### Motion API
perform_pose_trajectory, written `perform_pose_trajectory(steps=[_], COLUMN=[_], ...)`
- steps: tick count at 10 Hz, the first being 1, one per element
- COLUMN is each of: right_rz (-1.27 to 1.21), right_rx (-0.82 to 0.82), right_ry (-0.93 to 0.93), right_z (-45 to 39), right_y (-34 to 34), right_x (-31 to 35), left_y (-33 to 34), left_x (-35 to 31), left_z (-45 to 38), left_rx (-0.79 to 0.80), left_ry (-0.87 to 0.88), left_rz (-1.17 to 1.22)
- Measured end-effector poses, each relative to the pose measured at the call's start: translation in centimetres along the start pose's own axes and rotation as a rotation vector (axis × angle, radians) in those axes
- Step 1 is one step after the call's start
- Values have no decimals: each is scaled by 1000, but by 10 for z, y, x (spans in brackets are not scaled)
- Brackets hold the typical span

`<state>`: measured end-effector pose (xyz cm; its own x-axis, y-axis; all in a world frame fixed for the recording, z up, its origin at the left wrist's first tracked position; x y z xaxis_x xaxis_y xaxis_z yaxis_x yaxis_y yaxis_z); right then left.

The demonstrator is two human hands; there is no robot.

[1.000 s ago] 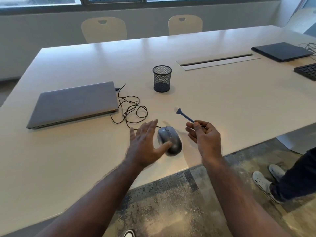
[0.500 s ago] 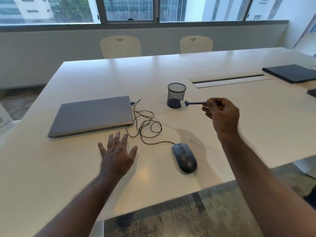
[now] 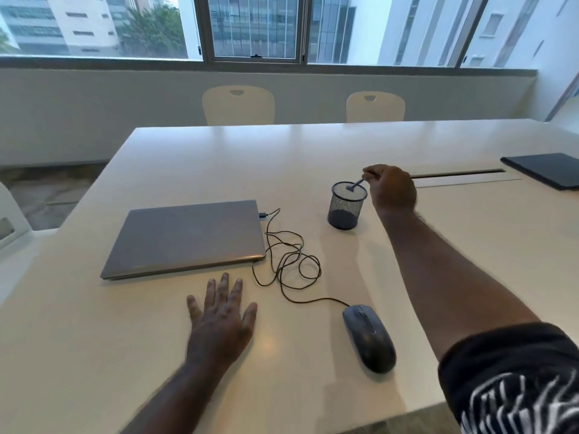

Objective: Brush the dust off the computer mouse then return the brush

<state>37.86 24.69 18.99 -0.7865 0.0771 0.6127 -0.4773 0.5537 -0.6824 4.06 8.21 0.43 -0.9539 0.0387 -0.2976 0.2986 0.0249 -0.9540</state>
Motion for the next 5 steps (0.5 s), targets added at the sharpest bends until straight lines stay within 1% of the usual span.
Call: perform_pose_trajectory(steps=[2,3,4,5], right_rz=[259,308,353,344], right_rx=[150,176,222,224], right_ry=[-55,-91,-80,-77], right_z=[-6,-6,-2,-3], right_y=[40,53,60,58], right_x=[2,2,2,6], left_y=[2,3,2,1], left_x=[0,1,0,-4], left_z=[-2,-3,-2,-3], left_rx=[13,24,48,55], left_ry=[-5,-10,-13,-2], left_rz=[-22,-29,-25,-45])
Point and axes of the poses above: each hand's wrist, its own z-axis away from the middle knuckle, its own y-axis out of the palm, x = y × z, the point moved 8 cm from there along -z, towards the middle knuckle, and after that the axes turned 4 degrees about y, right-handed, at the moved point
